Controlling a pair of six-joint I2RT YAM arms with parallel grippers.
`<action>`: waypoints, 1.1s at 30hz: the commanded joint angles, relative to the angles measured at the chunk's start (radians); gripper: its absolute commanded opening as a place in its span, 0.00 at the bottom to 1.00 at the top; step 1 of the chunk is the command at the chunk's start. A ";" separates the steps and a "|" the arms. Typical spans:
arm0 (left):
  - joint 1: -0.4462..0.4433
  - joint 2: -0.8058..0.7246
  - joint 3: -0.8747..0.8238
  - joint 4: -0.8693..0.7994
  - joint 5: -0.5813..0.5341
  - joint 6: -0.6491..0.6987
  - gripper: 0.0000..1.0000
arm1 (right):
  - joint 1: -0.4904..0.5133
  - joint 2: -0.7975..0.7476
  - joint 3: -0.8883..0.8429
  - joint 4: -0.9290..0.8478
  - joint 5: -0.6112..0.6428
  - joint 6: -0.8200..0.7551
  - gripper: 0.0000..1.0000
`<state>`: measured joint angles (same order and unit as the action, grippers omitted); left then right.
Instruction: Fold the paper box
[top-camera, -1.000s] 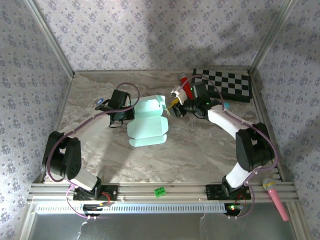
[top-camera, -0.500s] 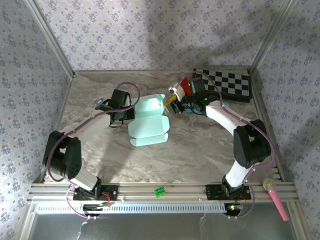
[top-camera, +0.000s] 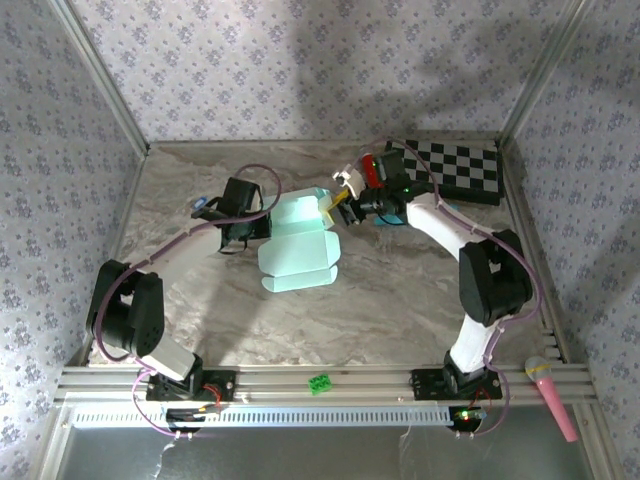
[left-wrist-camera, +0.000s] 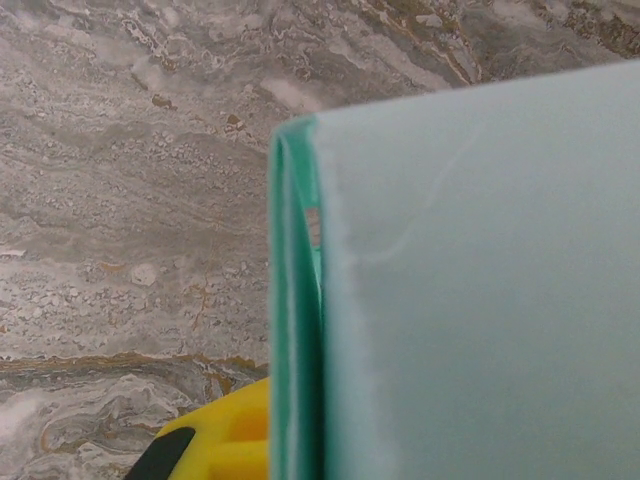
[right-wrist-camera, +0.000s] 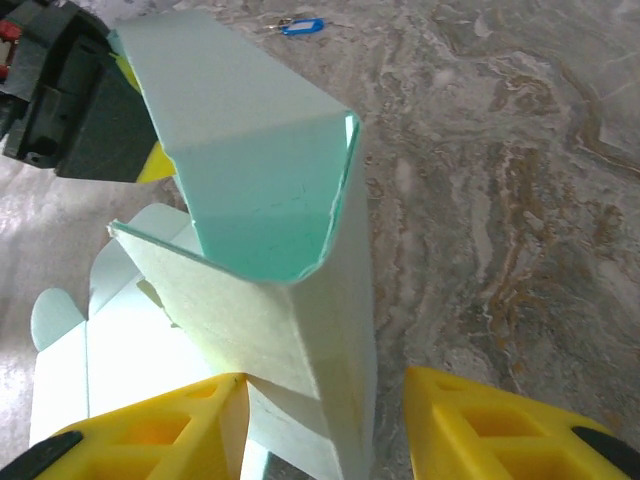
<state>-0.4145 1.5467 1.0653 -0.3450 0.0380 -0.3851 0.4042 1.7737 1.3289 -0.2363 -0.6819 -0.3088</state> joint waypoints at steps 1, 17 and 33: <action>-0.008 0.010 0.035 0.000 0.040 0.020 0.00 | 0.015 0.025 0.051 -0.050 -0.059 -0.023 0.46; -0.008 0.011 0.056 -0.020 0.059 0.011 0.00 | 0.091 0.070 0.060 0.095 0.173 0.063 0.43; -0.009 0.002 0.079 -0.057 0.070 0.011 0.00 | 0.201 0.068 -0.013 0.289 0.675 0.048 0.26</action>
<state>-0.4114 1.5597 1.1007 -0.3939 0.0368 -0.3935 0.5861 1.8317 1.3319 -0.0288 -0.1482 -0.2512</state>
